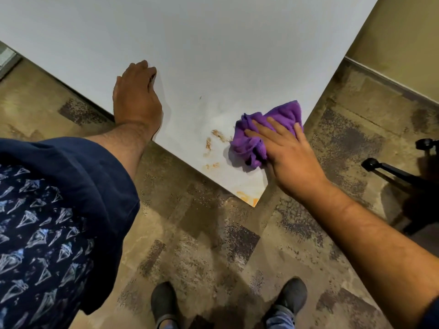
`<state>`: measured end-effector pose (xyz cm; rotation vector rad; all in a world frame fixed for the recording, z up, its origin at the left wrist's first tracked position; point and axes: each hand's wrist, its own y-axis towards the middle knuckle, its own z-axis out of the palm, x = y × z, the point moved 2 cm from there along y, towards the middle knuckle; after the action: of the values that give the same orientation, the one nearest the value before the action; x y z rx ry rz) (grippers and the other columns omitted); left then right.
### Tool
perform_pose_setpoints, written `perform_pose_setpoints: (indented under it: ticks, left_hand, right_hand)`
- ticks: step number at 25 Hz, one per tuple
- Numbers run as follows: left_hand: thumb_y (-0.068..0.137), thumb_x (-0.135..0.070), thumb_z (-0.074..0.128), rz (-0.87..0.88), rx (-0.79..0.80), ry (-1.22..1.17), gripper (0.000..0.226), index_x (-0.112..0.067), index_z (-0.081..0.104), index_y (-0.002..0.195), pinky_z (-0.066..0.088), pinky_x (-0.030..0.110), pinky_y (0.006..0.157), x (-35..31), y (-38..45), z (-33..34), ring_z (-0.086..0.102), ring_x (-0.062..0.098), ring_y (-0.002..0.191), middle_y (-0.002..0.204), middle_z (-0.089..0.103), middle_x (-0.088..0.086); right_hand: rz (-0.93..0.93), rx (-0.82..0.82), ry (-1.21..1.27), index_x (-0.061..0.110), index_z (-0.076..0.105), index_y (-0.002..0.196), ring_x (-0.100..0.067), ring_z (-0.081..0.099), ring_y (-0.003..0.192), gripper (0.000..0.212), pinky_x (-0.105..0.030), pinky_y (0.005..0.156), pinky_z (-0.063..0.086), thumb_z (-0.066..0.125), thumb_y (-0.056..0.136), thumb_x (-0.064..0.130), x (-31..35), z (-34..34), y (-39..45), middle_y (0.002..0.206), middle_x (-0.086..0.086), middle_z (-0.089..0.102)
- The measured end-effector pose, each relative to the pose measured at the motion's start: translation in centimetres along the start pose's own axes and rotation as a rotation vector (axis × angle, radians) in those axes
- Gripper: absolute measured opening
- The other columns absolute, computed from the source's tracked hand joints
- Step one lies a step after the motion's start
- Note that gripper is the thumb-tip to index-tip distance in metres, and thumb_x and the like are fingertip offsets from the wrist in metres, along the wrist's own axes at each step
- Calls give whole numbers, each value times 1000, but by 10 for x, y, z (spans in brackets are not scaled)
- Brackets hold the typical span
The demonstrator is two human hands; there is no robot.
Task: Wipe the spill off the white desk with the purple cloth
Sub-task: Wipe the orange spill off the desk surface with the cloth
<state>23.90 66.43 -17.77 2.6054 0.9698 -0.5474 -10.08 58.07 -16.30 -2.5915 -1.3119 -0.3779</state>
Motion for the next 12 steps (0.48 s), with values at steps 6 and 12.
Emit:
perform_pose_setpoints:
  ticks: [6, 12]
  left_hand:
    - [113, -17, 37, -26, 20, 22, 42, -16, 56, 151, 24, 44, 132, -1, 3, -1, 40, 20, 156, 164, 49, 2]
    - [113, -18, 38, -33, 22, 1, 41, -14, 58, 149, 24, 47, 131, -3, 3, -4, 38, 23, 157, 164, 50, 4]
  right_hand:
    - [294, -108, 136, 26, 26, 168, -22, 18, 165, 62, -53, 134, 14, 44, 110, 15, 29, 7, 60, 177, 2, 25]
    - [22, 18, 268, 33, 20, 169, -20, 17, 164, 64, -48, 135, 14, 47, 111, 26, 93, 17, 62, 178, 6, 19]
